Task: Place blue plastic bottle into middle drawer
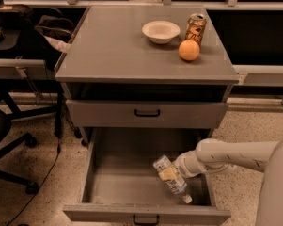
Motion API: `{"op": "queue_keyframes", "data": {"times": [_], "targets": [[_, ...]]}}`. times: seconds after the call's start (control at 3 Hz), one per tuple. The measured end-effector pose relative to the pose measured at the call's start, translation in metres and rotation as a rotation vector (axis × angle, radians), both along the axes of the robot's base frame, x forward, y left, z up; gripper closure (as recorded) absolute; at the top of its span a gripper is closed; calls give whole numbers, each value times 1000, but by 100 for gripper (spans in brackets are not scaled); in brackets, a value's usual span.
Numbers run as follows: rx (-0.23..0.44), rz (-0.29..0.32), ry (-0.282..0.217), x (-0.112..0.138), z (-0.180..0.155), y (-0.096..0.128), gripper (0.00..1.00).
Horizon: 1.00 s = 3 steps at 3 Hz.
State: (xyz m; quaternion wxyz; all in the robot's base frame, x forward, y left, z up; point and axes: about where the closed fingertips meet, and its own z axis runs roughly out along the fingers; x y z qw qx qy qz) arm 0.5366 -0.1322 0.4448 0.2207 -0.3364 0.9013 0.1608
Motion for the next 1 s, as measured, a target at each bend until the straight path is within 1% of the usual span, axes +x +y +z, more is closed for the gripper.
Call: {"op": "queue_keyframes", "data": {"times": [0.33, 0.67, 1.0], "targets": [[-9, -29, 53, 6, -29, 0, 88], [-10, -28, 58, 5, -32, 0, 60], [-10, -28, 58, 5, -32, 0, 37]]}}
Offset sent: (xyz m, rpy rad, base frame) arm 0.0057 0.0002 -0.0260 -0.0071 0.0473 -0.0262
